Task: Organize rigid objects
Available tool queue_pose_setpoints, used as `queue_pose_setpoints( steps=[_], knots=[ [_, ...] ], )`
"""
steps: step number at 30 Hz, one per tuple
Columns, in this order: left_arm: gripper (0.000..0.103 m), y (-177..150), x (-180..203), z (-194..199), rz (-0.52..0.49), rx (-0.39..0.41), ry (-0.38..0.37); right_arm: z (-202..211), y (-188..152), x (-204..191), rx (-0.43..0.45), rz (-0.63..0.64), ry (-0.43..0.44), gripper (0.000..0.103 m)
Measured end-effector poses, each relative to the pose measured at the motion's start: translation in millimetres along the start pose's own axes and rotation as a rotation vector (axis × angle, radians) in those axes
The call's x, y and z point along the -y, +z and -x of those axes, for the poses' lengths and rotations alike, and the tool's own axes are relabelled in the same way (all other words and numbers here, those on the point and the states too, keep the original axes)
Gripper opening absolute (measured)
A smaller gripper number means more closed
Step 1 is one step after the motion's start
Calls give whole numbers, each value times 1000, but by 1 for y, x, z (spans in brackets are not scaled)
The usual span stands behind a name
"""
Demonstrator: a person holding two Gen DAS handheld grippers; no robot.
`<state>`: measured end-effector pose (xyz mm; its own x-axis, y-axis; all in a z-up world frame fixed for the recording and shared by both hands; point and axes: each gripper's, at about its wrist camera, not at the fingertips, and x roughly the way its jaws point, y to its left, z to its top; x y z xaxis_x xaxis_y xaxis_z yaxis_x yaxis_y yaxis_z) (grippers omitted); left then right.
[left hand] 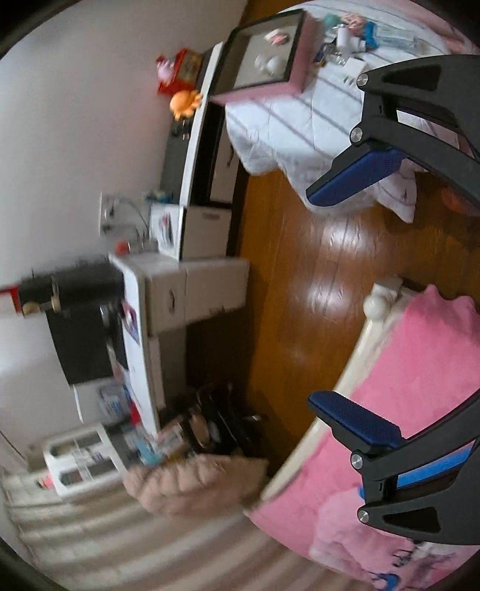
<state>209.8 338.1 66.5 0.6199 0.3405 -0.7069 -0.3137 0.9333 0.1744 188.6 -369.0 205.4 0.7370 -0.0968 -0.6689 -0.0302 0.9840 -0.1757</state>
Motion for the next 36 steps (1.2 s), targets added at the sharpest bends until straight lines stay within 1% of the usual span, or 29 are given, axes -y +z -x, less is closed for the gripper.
queue_pose_setpoints(
  steps=[2, 4, 5, 6, 7, 8, 9, 10, 11, 12, 13, 14, 15, 17, 20, 22, 23, 25, 26, 27, 28, 29, 30, 31, 32, 33, 34, 35, 36],
  knots=[
    [102, 2, -20, 7, 12, -10, 25, 16, 5, 17, 9, -37, -37, 83],
    [102, 5, -44, 17, 44, -30, 44, 41, 10, 36, 26, -81, -82, 83],
    [102, 9, -57, 23, 51, -43, 66, 59, 13, 46, 39, -103, -120, 83],
    [101, 14, -66, 28, 42, -51, 98, 73, 16, 52, 52, -116, -147, 83],
    [100, 23, -77, 35, 22, -46, 148, 88, 18, 58, 69, -127, -172, 83],
    [100, 34, -87, 43, 9, -29, 186, 103, 21, 63, 85, -136, -202, 83],
    [100, 47, -96, 50, 5, -9, 207, 117, 27, 66, 105, -130, -236, 83],
    [100, 63, -103, 56, 13, 16, 215, 127, 33, 66, 128, -124, -260, 83],
    [99, 78, -105, 62, 17, 40, 206, 138, 39, 67, 159, -124, -290, 83],
    [99, 86, -103, 65, -8, 58, 201, 146, 42, 68, 178, -118, -311, 83],
    [99, 92, -95, 67, -65, 77, 203, 151, 44, 68, 186, -109, -310, 83],
    [99, 97, -89, 66, -99, 72, 206, 152, 48, 72, 187, -110, -294, 83],
    [99, 106, -81, 65, -121, 71, 186, 152, 53, 75, 190, -115, -292, 83],
    [99, 128, -69, 63, -113, 81, 132, 146, 71, 87, 181, -126, -316, 83],
    [99, 169, -35, 59, -170, 131, 67, 120, 100, 90, 165, -95, -297, 83],
    [99, 204, 2, 56, -219, 173, 26, 96, 121, 89, 161, -76, -291, 83],
    [99, 222, 27, 53, -250, 199, -17, 80, 132, 86, 166, -68, -272, 83],
    [100, 243, 84, 41, -317, 228, -106, 44, 150, 75, 176, -59, -212, 83],
    [100, 248, 110, 32, -345, 232, -133, 17, 158, 65, 178, -50, -150, 83],
    [100, 249, 140, 21, -371, 233, -167, -1, 160, 55, 193, -45, -103, 83],
    [100, 246, 179, 6, -409, 221, -240, -23, 161, 44, 200, -36, -48, 83],
    [100, 240, 202, -4, -435, 211, -290, -51, 161, 29, 184, -23, 12, 83],
    [100, 227, 234, -17, -460, 205, -360, -81, 157, 11, 176, -18, 61, 83],
    [100, 219, 253, -24, -471, 193, -391, -102, 151, -2, 160, -21, 85, 83],
    [100, 205, 274, -31, -492, 180, -427, -127, 142, -21, 126, -16, 120, 83],
    [100, 190, 290, -36, -504, 181, -481, -146, 129, -43, 103, 4, 160, 83],
    [100, 172, 306, -41, -499, 173, -546, -158, 116, -62, 99, 18, 185, 83],
    [100, 155, 320, -45, -495, 157, -575, -171, 99, -83, 95, 33, 216, 83],
    [100, 137, 332, -48, -491, 154, -584, -183, 77, -106, 80, 49, 245, 83]
  ],
)
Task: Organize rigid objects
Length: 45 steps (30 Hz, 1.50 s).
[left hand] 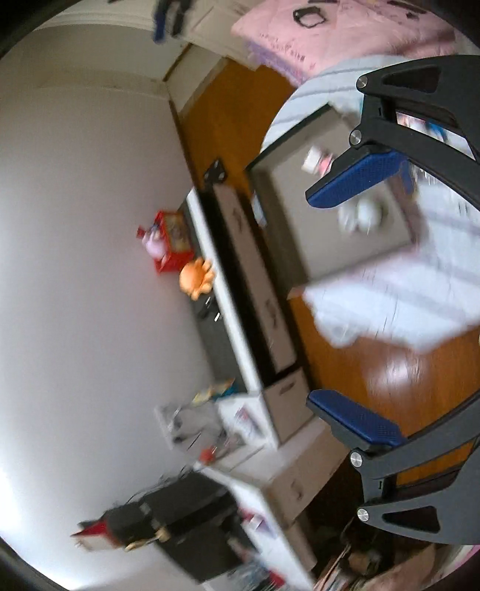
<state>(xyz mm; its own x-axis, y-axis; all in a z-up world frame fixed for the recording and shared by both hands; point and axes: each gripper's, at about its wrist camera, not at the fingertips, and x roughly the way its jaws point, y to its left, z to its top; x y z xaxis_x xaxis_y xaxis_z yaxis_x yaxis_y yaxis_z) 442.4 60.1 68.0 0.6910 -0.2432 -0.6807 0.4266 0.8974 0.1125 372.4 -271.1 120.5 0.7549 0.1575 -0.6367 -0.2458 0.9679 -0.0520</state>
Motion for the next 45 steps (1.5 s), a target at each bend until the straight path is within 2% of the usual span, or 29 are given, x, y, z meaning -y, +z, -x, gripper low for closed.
queue_pose_setpoints(
  steps=[4, 7, 10, 12, 17, 21, 24, 29, 31, 40, 45],
  knots=[
    [100, -55, 65, -23, -23, 6, -28, -38, -69, -40, -10, -56, 84, 83],
    [100, -90, 96, -20, 46, 30, -64, -40, -113, -62, 23, -124, 98, 83],
    [100, -116, 114, -15, 111, 43, -57, -36, -133, -76, 57, -152, 91, 83],
    [101, -130, 119, -10, 130, 57, -10, -26, -144, -86, 79, -152, 71, 83],
    [103, -163, 122, -4, 188, 58, 104, -10, -169, -109, 83, -122, 3, 87],
    [103, -181, 126, -9, 190, 43, 189, -10, -185, -117, 70, -141, -6, 88],
    [103, -193, 125, -15, 210, 23, 179, -15, -195, -115, 50, -168, -2, 89],
    [103, -203, 127, -23, 201, 0, 197, -21, -210, -111, 36, -185, -58, 90],
    [103, -207, 126, -26, 203, -6, 192, -23, -213, -107, 33, -203, -50, 103],
    [103, -227, 117, -32, 207, -25, 192, -22, -222, -105, 33, -210, -53, 103],
    [103, -254, 105, -42, 215, -84, 195, -27, -234, -103, -5, -215, -61, 103]
  ],
)
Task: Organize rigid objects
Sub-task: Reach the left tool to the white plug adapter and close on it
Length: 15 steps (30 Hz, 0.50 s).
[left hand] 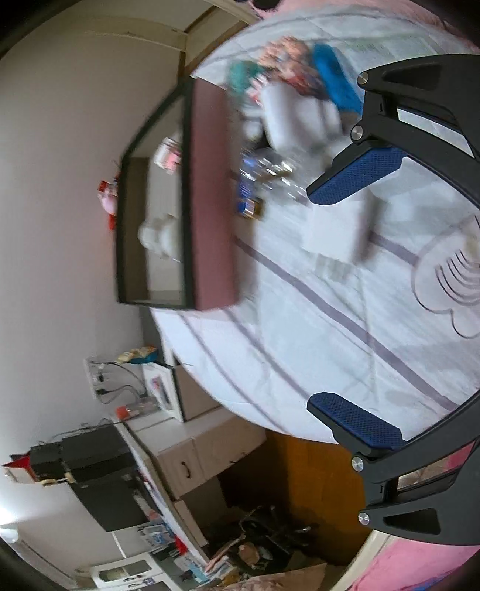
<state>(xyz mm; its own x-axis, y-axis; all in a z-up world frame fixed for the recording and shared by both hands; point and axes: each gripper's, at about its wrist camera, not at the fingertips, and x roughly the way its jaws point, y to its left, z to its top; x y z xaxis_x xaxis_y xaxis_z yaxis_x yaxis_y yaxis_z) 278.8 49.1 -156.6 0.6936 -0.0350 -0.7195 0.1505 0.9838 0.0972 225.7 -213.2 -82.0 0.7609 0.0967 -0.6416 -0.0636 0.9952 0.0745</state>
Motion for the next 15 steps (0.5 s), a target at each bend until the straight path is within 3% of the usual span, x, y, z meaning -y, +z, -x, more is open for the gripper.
queue_pose_setpoints(
  steps=[4, 9, 12, 15],
  knots=[
    [103, -9, -1, -11, 15, -29, -39, -7, -6, 7, -23, -17, 2, 103],
    [103, -9, 11, -10, -11, -11, -102, -15, -9, 11, -45, -16, 1, 103],
    [103, -6, 22, -17, -61, -15, -92, -24, -12, 12, -69, -18, -3, 103],
    [103, -4, 23, -29, -49, -44, -115, -33, -14, 15, -93, -31, -1, 103]
  ],
)
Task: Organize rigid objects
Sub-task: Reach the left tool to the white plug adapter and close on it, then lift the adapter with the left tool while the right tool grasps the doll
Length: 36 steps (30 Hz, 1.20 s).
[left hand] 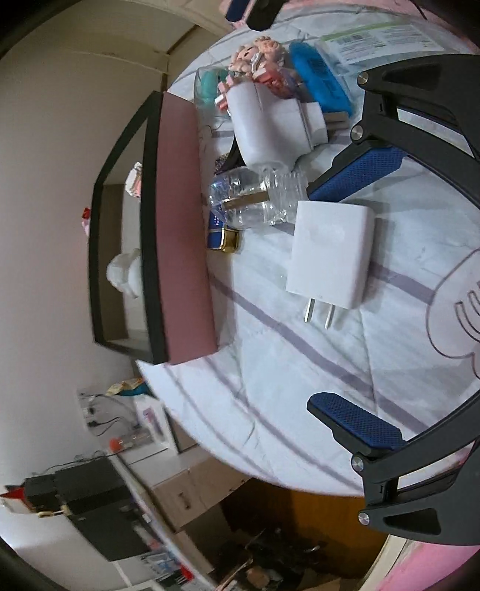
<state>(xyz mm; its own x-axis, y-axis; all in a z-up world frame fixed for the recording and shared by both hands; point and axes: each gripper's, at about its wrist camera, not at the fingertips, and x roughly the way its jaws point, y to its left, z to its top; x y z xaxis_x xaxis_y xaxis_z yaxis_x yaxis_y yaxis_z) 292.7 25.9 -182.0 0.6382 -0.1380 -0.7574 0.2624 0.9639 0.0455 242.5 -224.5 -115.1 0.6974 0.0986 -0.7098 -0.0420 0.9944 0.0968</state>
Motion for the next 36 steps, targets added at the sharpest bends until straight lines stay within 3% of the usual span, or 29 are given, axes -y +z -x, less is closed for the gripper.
queue_pose_setpoints(
  steps=[3, 5, 6, 7, 16, 25, 29, 36],
  knots=[
    [98, 1, -1, -9, 15, -28, -25, -8, 1, 1, -24, -9, 0, 103],
    [85, 1, 3, -12, -3, -34, -47, -13, 3, 1, -28, -11, 2, 103],
    [71, 2, 5, -11, -13, -25, -51, -14, 4, 0, -30, -8, -3, 103],
    [67, 2, 7, -10, -24, -13, -59, -16, 5, 0, -33, -6, -10, 103],
    [67, 1, 2, -3, -18, -7, -71, -27, 10, -2, -69, 2, 7, 103],
    [67, 4, -12, 23, 8, 37, -73, -6, 15, -12, -8, 34, 89, 103],
    [67, 9, -16, 28, 20, 47, -80, -29, 12, -18, -91, 30, 96, 103],
    [67, 26, -18, 36, 21, 91, -83, -50, 8, -19, -121, 15, 140, 103]
  ],
)
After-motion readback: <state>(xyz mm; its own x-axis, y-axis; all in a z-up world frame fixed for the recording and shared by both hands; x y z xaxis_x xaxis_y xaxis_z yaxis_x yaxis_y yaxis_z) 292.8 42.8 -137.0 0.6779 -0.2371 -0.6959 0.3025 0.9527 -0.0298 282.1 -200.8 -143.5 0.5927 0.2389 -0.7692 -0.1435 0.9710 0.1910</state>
